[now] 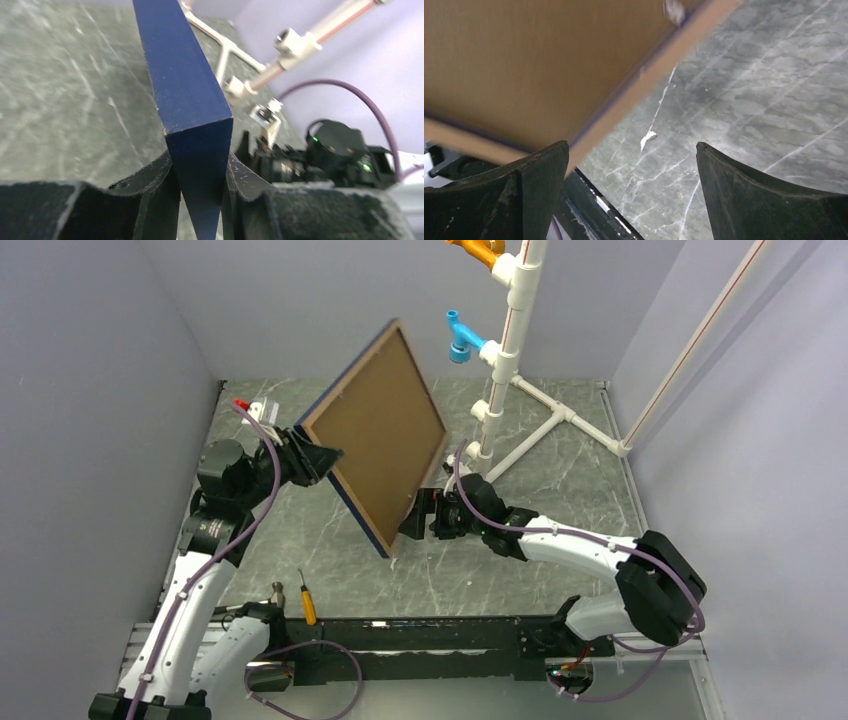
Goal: Take the photo out of the frame
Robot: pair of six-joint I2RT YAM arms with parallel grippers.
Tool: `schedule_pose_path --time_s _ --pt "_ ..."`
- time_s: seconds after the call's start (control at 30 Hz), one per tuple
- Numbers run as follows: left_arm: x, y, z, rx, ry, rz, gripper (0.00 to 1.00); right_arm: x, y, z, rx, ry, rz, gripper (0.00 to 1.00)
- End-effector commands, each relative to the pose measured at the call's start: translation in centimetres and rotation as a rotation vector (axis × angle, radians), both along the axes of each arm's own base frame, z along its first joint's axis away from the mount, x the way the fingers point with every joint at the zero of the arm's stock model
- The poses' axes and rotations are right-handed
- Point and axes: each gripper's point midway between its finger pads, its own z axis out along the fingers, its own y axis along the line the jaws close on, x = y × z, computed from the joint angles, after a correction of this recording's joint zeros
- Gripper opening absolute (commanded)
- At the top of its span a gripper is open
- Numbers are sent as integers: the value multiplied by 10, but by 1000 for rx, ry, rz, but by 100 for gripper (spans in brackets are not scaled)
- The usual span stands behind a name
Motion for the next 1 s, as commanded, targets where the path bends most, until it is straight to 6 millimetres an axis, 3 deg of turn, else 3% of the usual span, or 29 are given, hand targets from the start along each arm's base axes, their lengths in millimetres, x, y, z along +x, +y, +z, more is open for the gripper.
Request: schedule_pose_path --time_s 0.0,0.13,0.5,0.73,0.87,0.97 --pt "-30 -12 43 -117 -92 -122 0 5 -10 2 -31 -41 -34 100" --pt "-5 28 -10 -48 86 109 0 7 -21 1 -63 -57 -74 100" --pt "36 108 -99 -62 302 387 0 6 -45 -25 -223 -20 -108 100" --pt "49 163 -171 34 506 621 0 10 -65 -34 -328 -21 -163 99" --pt "53 183 -215 -38 691 700 0 9 -70 -38 -356 -22 -164 99" --pt "56 193 -235 -122 770 758 0 9 -69 -38 -355 -20 -163 99"
